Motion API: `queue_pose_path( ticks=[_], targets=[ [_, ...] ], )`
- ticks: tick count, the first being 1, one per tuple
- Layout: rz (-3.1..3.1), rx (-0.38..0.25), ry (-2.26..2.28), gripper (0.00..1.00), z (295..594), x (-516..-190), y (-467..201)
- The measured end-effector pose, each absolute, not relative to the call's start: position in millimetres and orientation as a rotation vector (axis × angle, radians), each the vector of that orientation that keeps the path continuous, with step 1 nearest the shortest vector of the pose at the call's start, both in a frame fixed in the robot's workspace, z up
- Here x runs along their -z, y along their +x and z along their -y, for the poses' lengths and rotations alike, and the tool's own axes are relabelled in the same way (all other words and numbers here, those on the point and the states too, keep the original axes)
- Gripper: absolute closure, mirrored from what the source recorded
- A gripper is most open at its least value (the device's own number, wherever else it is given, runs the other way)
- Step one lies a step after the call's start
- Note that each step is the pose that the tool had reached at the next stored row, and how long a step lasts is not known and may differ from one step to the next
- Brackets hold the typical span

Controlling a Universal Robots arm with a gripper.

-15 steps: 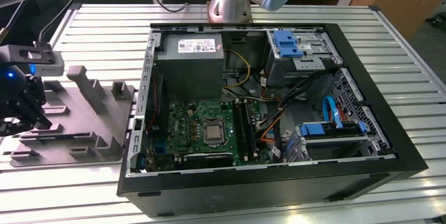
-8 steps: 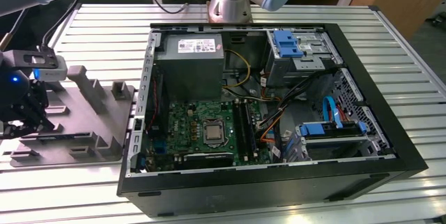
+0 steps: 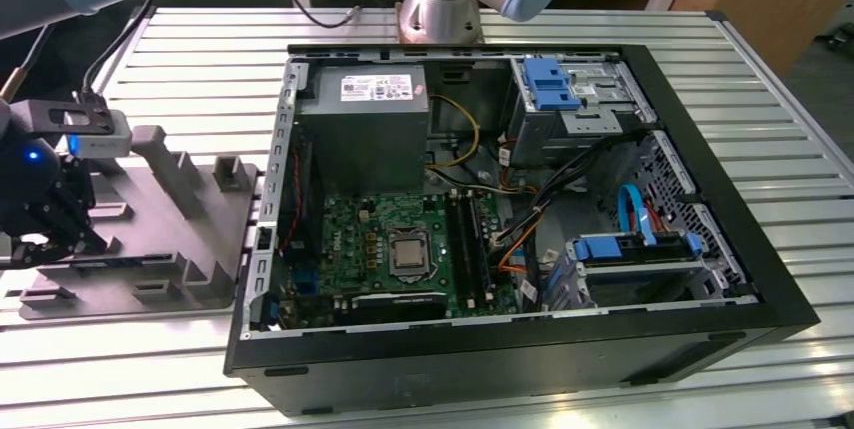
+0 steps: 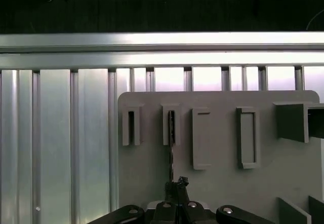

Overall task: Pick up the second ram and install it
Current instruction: 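Pick up the second ram and move it above second insertion slot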

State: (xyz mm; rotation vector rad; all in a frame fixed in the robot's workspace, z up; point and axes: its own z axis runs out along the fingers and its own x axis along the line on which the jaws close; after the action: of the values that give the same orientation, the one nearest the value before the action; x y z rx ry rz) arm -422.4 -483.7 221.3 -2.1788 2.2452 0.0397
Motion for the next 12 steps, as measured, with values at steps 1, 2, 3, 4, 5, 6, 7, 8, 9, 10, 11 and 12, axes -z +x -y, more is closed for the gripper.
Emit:
queue_pose_path(
  ticks=[1,2,3,4,5,6,7,8,9,10,11,12],
  targets=[
    [-2.241,-0.04,-2.184,0.9,484.4,-220.8,-422.3],
    [-2.236,-0.04,-2.189,0.9,485.2,-220.1,-422.3],
    [-2.232,-0.04,-2.193,0.9,486.2,-219.6,-422.4],
    [-2.227,-0.04,-2.197,0.9,487.0,-219.1,-422.4],
    [-2.223,-0.04,-2.202,0.9,487.5,-218.4,-422.3],
    [-2.22,-0.04,-2.204,0.9,487.4,-217.8,-422.3],
    [-2.219,-0.04,-2.206,0.9,487.5,-217.8,-422.4],
    [-2.219,-0.04,-2.206,0.9,487.5,-217.8,-422.4],
    [-2.219,-0.04,-2.206,0.9,487.5,-217.8,-422.4],
    [-2.219,-0.04,-2.206,0.9,487.5,-217.8,-422.4],
    [-2.219,-0.04,-2.206,0.9,487.5,-217.8,-422.4],
    [-2.219,-0.04,-2.206,0.9,487.5,-217.8,-422.4]
  ],
)
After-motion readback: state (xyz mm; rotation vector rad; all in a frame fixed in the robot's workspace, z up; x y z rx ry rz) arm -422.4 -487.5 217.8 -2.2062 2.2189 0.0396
